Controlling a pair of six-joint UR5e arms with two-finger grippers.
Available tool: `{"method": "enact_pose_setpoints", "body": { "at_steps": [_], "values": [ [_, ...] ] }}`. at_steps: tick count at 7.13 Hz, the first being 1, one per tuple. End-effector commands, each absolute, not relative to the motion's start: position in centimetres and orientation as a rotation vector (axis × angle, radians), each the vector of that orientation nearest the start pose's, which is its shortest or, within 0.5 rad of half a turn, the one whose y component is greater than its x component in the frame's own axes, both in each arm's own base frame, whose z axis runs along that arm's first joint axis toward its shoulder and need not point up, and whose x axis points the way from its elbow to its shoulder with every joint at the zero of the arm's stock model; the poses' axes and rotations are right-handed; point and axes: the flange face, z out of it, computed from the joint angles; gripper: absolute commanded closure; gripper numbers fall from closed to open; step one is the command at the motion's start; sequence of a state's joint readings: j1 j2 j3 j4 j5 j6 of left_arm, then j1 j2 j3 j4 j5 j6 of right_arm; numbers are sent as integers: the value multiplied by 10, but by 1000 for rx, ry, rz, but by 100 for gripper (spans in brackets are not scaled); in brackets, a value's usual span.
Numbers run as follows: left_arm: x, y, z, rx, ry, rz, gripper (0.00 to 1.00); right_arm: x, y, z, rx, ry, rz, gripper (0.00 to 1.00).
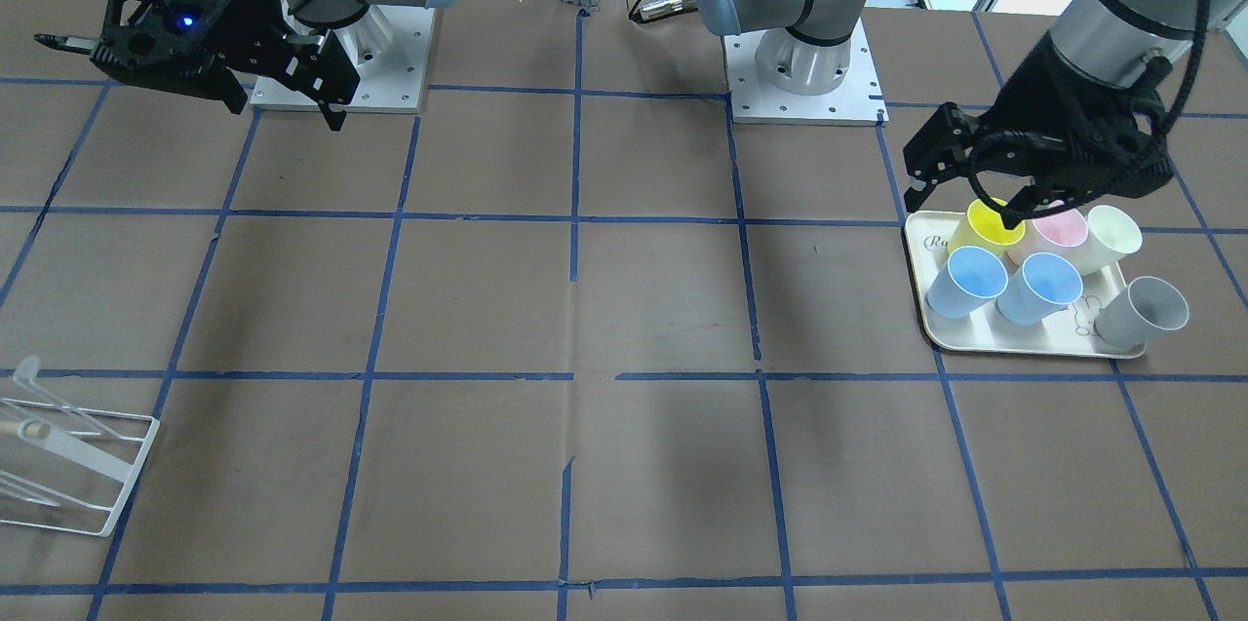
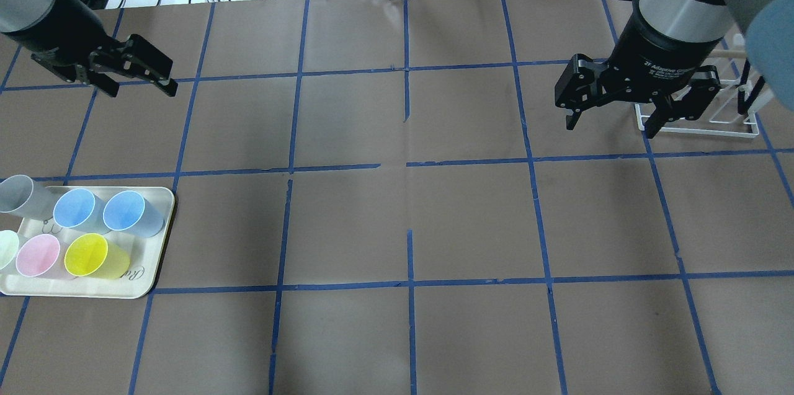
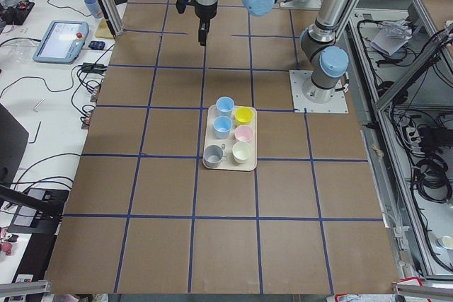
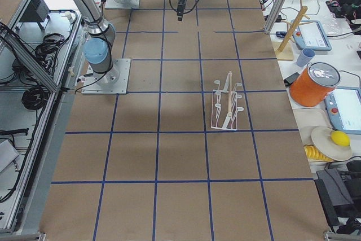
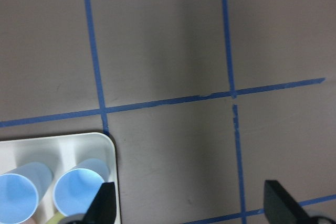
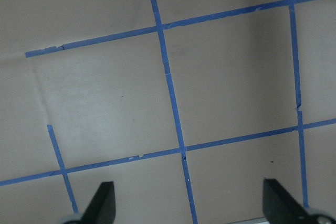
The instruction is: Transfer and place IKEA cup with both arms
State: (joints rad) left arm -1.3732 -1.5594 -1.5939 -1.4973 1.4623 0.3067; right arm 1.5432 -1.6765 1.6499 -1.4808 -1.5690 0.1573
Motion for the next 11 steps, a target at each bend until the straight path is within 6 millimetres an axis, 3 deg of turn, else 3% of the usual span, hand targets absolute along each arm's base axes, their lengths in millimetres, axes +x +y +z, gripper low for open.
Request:
{"method": "enact_pose_setpoints", "body": {
  "at_steps": [1, 2, 3, 4, 5, 7, 11],
  "values": [
    [-117, -487, 509, 201, 3121, -155, 0, 121, -444, 489, 289, 3131, 103, 0],
    [-115, -492, 508, 191, 3118, -142, 0, 121, -444, 488, 294, 3135, 108, 0],
    [-112, -507, 491, 72, 3111, -91, 0, 121, -444, 488, 294, 3131, 108, 0],
    [-110, -506, 501, 31, 3123, -121, 0, 120, -444, 489, 296, 3130, 106, 0],
    [-95, -510, 509, -5, 3117, -139, 0, 121, -444, 490, 291, 3129, 104, 0],
    [-87, -498, 510, -34, 3121, -72, 0, 122, -445, 492, 291, 3124, 94, 0],
    [-87, -497, 508, -34, 3123, -65, 0, 122, -445, 492, 291, 3124, 94, 0]
  ]
}}
